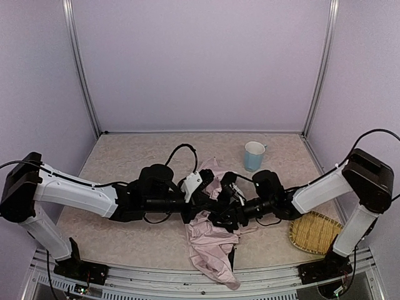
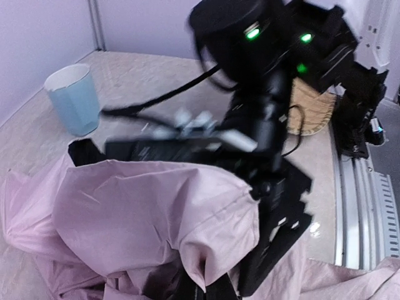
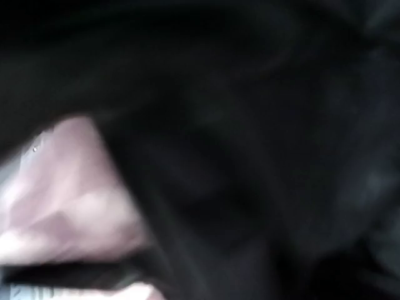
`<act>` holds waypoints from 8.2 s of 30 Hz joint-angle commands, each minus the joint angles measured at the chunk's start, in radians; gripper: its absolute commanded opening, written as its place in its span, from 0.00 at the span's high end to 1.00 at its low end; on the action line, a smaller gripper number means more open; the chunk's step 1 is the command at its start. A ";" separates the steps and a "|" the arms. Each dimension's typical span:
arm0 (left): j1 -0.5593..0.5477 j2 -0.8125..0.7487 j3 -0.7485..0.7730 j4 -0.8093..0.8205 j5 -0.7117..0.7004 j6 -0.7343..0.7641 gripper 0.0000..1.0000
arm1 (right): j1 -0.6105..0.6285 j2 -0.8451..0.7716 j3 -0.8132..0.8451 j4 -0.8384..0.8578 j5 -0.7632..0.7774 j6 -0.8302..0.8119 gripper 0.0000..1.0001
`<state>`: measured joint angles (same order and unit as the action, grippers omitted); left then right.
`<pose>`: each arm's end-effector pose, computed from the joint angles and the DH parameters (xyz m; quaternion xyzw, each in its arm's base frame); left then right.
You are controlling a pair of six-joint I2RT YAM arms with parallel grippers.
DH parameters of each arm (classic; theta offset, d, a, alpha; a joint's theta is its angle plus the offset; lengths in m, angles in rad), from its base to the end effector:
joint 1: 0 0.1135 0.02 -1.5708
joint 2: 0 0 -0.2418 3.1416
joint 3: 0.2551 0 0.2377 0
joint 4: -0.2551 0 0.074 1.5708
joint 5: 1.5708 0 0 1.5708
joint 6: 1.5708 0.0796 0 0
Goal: Put away the umbrella
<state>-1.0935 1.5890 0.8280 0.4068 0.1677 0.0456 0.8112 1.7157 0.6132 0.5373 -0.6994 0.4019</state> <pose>0.1606 -0.3395 0.1872 0.4813 0.6628 -0.3444 0.4587 0.1875 0.2718 0.1023 -0.3289 0.7725 0.5047 0.2008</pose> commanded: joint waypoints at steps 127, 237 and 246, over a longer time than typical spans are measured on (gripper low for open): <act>0.012 0.180 0.126 -0.143 -0.181 0.221 0.92 | -0.068 0.258 0.257 -0.224 0.075 -0.082 1.00; 0.140 0.408 -0.145 0.297 0.070 -0.304 1.00 | 0.144 -0.462 -0.332 -0.122 0.332 -0.283 0.26; 0.138 0.371 -0.109 0.223 0.087 -0.285 1.00 | 0.151 -0.274 -0.312 0.001 0.263 -0.336 0.64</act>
<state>-0.9463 1.9705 0.7136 0.7628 0.2565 -0.2630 0.9482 1.3754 0.2825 0.4503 -0.3901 0.0799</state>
